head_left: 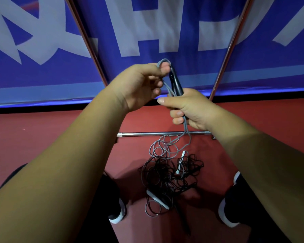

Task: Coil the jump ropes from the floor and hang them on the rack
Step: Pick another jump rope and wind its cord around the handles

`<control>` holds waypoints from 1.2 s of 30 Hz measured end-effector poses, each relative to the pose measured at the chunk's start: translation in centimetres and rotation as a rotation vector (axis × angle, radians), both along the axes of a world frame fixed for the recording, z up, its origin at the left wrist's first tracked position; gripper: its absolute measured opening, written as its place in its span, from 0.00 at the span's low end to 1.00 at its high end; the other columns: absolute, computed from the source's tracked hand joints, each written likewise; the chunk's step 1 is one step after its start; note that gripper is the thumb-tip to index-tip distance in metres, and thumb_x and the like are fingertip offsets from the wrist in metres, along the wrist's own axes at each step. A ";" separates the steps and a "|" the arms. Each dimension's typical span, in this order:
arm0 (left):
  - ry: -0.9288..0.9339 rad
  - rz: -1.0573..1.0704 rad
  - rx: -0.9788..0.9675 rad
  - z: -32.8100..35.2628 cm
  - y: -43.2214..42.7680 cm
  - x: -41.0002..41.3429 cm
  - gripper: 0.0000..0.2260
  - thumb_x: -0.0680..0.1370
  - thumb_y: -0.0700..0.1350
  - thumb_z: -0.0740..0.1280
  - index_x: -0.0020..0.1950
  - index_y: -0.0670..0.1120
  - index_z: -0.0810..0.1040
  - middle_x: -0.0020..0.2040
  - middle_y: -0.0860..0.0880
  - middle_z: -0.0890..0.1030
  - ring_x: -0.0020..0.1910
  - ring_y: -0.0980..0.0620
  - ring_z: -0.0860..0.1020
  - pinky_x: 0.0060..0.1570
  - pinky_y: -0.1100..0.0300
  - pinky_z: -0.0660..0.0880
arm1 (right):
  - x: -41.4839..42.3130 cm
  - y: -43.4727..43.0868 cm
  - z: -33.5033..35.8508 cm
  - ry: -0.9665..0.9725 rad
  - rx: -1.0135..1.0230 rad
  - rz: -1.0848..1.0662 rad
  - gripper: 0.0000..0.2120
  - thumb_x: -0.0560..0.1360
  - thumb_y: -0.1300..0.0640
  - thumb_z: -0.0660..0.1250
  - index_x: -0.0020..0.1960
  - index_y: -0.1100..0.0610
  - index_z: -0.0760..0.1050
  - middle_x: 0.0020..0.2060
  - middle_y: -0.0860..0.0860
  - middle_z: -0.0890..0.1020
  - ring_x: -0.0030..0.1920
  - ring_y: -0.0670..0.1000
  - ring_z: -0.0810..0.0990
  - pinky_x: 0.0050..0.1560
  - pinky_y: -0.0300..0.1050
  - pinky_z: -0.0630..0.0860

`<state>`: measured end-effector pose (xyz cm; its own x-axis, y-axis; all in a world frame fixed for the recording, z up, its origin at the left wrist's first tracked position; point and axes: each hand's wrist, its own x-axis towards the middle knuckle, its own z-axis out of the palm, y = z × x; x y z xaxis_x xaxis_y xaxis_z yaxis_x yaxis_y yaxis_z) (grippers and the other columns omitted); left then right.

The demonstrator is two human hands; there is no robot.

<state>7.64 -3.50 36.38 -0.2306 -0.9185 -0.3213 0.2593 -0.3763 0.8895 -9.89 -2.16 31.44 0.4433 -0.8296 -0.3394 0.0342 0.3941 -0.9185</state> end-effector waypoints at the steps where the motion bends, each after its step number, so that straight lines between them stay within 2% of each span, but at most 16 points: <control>1: -0.006 -0.006 0.003 0.1 0.0 0.1 0.05 0.80 0.42 0.68 0.54 0.48 0.82 0.44 0.54 0.82 0.36 0.56 0.73 0.38 0.64 0.71 | 0.1 0.0 -0.2 0.021 -0.002 -0.006 0.14 0.80 0.63 0.73 0.46 0.53 0.68 0.31 0.49 0.64 0.26 0.46 0.61 0.27 0.41 0.59; 5: -0.020 0.092 -0.034 -0.8 0.0 -0.6 0.01 0.83 0.44 0.70 0.52 0.48 0.81 0.45 0.53 0.84 0.35 0.59 0.76 0.38 0.66 0.76 | 0.3 0.0 -0.3 0.050 -0.033 -0.023 0.07 0.81 0.67 0.65 0.53 0.57 0.70 0.31 0.52 0.67 0.27 0.48 0.63 0.28 0.42 0.62; 7: -0.012 0.146 -0.049 -1.3 0.0 -0.8 0.01 0.82 0.43 0.70 0.52 0.47 0.81 0.46 0.52 0.85 0.35 0.58 0.77 0.39 0.65 0.77 | 0.4 0.0 -0.3 0.043 -0.032 -0.027 0.05 0.81 0.67 0.63 0.51 0.57 0.71 0.31 0.52 0.69 0.27 0.49 0.66 0.29 0.43 0.64; 10: -0.012 0.174 -0.084 -1.5 0.0 -1.1 0.04 0.81 0.44 0.72 0.55 0.46 0.81 0.49 0.51 0.86 0.36 0.58 0.78 0.41 0.63 0.78 | 0.5 0.1 -0.3 0.118 -0.072 -0.034 0.03 0.81 0.63 0.66 0.50 0.56 0.74 0.29 0.50 0.69 0.28 0.51 0.70 0.31 0.47 0.74; 12: -0.051 0.181 -0.118 -1.5 0.0 -1.4 0.05 0.81 0.44 0.72 0.56 0.46 0.81 0.50 0.51 0.86 0.37 0.59 0.80 0.45 0.61 0.77 | 0.4 0.0 -0.1 0.214 -0.111 -0.037 0.03 0.80 0.57 0.71 0.50 0.54 0.77 0.28 0.47 0.68 0.28 0.49 0.69 0.32 0.47 0.77; 14: -0.079 0.182 -0.128 -1.6 0.1 -1.4 0.04 0.81 0.44 0.72 0.55 0.46 0.82 0.49 0.52 0.86 0.39 0.59 0.82 0.51 0.59 0.77 | 0.3 -0.1 0.1 0.243 -0.131 -0.031 0.08 0.79 0.53 0.75 0.45 0.51 0.76 0.28 0.46 0.66 0.27 0.48 0.66 0.31 0.46 0.75; 16: -0.072 0.177 -0.127 -1.6 0.1 -1.3 0.03 0.80 0.42 0.72 0.53 0.46 0.82 0.48 0.51 0.86 0.38 0.58 0.82 0.54 0.57 0.76 | 0.3 -0.1 0.2 0.203 -0.112 -0.032 0.09 0.79 0.51 0.75 0.47 0.51 0.75 0.28 0.47 0.64 0.27 0.48 0.63 0.29 0.43 0.68; 19: -0.046 0.167 -0.074 -1.4 0.0 -1.0 0.05 0.80 0.42 0.72 0.54 0.47 0.80 0.41 0.54 0.83 0.35 0.58 0.79 0.52 0.58 0.75 | 0.4 -0.2 -0.1 0.143 -0.070 -0.033 0.07 0.83 0.53 0.71 0.55 0.53 0.74 0.28 0.46 0.62 0.27 0.48 0.62 0.28 0.41 0.62; 21: -0.011 0.157 0.007 -1.0 -0.1 -0.7 0.05 0.79 0.43 0.72 0.55 0.46 0.80 0.41 0.53 0.83 0.38 0.57 0.79 0.47 0.61 0.77 | 0.4 -0.3 -0.4 0.127 -0.077 -0.012 0.07 0.84 0.54 0.70 0.57 0.54 0.73 0.28 0.47 0.62 0.27 0.48 0.61 0.29 0.42 0.62; 23: -0.001 0.135 0.064 -0.6 -0.2 -0.2 0.03 0.79 0.43 0.72 0.51 0.45 0.82 0.44 0.50 0.83 0.42 0.54 0.80 0.44 0.61 0.79 | 0.3 -0.3 -0.6 0.143 -0.087 0.000 0.10 0.84 0.54 0.69 0.59 0.60 0.74 0.28 0.47 0.63 0.27 0.48 0.62 0.29 0.43 0.63; 25: -0.052 0.104 0.055 -0.2 -0.1 0.2 0.05 0.79 0.44 0.73 0.51 0.44 0.83 0.44 0.49 0.83 0.45 0.52 0.82 0.46 0.58 0.81 | 0.2 -0.3 -0.9 0.185 -0.098 0.000 0.17 0.84 0.54 0.70 0.63 0.67 0.72 0.28 0.47 0.64 0.27 0.48 0.63 0.28 0.43 0.63; 26: -0.109 0.086 0.028 -0.1 -0.1 0.3 0.06 0.78 0.45 0.74 0.53 0.44 0.83 0.44 0.49 0.83 0.45 0.51 0.83 0.48 0.57 0.82 | 0.2 -0.3 -1.0 0.208 -0.112 0.008 0.17 0.83 0.54 0.70 0.62 0.68 0.73 0.28 0.48 0.64 0.27 0.49 0.63 0.28 0.43 0.63; 28: -0.247 0.036 -0.034 0.0 0.1 0.4 0.10 0.78 0.48 0.76 0.57 0.46 0.84 0.43 0.49 0.83 0.43 0.49 0.82 0.51 0.53 0.82 | 0.2 -0.2 -1.2 0.251 -0.147 0.040 0.11 0.82 0.55 0.72 0.56 0.61 0.74 0.29 0.49 0.65 0.27 0.50 0.64 0.28 0.44 0.64; 31: -0.362 0.015 -0.078 -0.4 0.0 0.4 0.10 0.80 0.47 0.73 0.60 0.45 0.85 0.42 0.49 0.82 0.41 0.48 0.81 0.52 0.52 0.82 | 0.2 -0.4 -1.5 0.329 -0.185 0.061 0.09 0.79 0.57 0.74 0.51 0.56 0.73 0.28 0.51 0.67 0.27 0.51 0.65 0.27 0.44 0.66; 34: -0.415 0.050 -0.095 -0.9 -0.2 0.2 0.04 0.83 0.41 0.70 0.54 0.44 0.84 0.39 0.47 0.82 0.40 0.47 0.81 0.50 0.50 0.83 | 0.1 -0.3 -1.4 0.484 -0.261 0.079 0.10 0.77 0.56 0.75 0.47 0.56 0.74 0.28 0.52 0.71 0.27 0.52 0.68 0.26 0.45 0.71; 36: -0.452 0.088 -0.134 -1.3 -0.4 0.1 0.04 0.83 0.39 0.69 0.51 0.43 0.84 0.37 0.46 0.82 0.38 0.47 0.82 0.48 0.51 0.83 | 0.2 -0.4 -1.4 0.553 -0.304 0.048 0.10 0.75 0.55 0.76 0.47 0.57 0.76 0.29 0.53 0.75 0.27 0.53 0.71 0.26 0.45 0.72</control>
<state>7.76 -3.86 35.09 -0.0145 -0.9684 -0.2490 -0.1390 -0.2447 0.9596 -9.67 -2.52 30.04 0.3091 -0.9084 -0.2814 -0.4888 0.1020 -0.8664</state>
